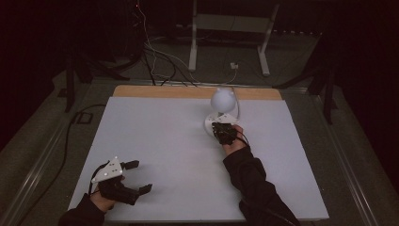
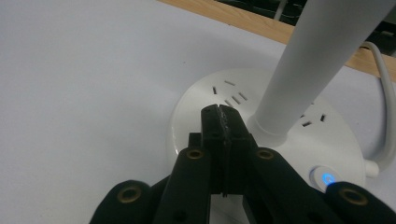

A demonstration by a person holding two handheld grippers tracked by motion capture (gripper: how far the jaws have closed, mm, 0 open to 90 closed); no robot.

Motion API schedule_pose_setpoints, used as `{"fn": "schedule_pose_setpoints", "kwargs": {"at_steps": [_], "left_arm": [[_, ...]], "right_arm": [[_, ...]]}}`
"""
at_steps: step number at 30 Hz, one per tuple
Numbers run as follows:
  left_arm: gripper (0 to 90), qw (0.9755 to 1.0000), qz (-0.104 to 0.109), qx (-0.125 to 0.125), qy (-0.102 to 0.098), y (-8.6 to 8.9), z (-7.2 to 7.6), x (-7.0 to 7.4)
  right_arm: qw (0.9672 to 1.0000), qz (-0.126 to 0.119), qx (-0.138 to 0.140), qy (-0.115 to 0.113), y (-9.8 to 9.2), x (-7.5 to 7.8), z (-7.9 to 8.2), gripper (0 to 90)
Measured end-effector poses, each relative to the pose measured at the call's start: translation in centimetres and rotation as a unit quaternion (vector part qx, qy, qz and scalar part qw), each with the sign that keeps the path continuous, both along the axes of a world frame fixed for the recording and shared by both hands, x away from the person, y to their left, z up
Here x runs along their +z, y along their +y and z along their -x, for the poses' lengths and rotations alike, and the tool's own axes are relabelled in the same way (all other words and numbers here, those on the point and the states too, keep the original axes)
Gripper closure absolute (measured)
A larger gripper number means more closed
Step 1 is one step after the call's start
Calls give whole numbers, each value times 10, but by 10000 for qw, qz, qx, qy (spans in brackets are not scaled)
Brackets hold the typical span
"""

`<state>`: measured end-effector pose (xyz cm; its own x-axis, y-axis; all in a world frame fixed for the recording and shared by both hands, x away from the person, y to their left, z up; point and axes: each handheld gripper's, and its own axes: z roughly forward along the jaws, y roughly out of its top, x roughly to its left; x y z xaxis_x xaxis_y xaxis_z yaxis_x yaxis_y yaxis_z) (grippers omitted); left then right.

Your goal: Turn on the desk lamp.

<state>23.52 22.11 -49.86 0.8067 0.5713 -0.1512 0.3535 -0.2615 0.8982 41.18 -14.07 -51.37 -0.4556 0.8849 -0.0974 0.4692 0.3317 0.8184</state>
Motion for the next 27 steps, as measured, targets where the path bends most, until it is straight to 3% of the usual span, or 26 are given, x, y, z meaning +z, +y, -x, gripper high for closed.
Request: {"fn": "schedule_pose_setpoints", "kwargs": {"at_steps": [27], "left_arm": [[3, 10000, -12, -16, 2, -1, 0, 0]], "right_arm": [[9999, -81, 49, -82, 0, -4, 1, 900]]}}
